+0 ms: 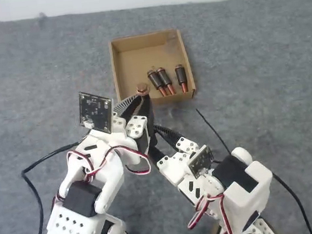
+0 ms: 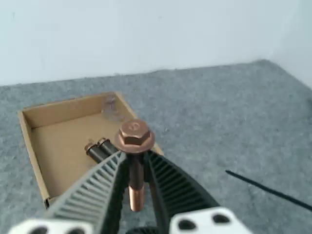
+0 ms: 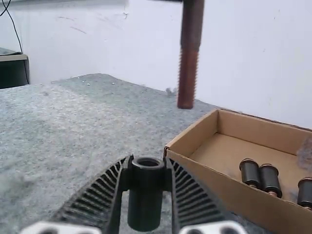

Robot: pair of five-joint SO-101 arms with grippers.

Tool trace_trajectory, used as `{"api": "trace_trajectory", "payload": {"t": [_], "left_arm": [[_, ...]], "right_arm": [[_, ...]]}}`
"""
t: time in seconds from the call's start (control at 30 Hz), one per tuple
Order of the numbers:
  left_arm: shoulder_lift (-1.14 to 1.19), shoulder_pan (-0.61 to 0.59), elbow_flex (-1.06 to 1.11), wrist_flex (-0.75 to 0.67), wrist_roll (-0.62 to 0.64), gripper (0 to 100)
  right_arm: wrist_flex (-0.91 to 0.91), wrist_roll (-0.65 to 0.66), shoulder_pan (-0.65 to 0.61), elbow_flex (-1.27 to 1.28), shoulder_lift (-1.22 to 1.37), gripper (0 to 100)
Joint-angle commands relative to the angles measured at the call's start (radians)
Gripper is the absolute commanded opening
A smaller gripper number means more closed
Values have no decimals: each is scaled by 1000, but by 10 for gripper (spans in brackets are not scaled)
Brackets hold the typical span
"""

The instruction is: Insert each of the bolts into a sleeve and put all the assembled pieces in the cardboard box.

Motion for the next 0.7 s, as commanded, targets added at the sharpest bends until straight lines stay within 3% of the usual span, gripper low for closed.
{"api": "trace_trajectory", "payload": {"t": [0.0,0.43,0.67], "left_arm": [[0,-5,-38,43,-21,11],[-11,-5,7,94,-15,11],[-203,0,88,150,-15,11]], "right_arm": [[1,-8,-1,-11,-45,7],[1,-6,1,-11,-45,7],[1,-6,27,-15,-45,7]]}}
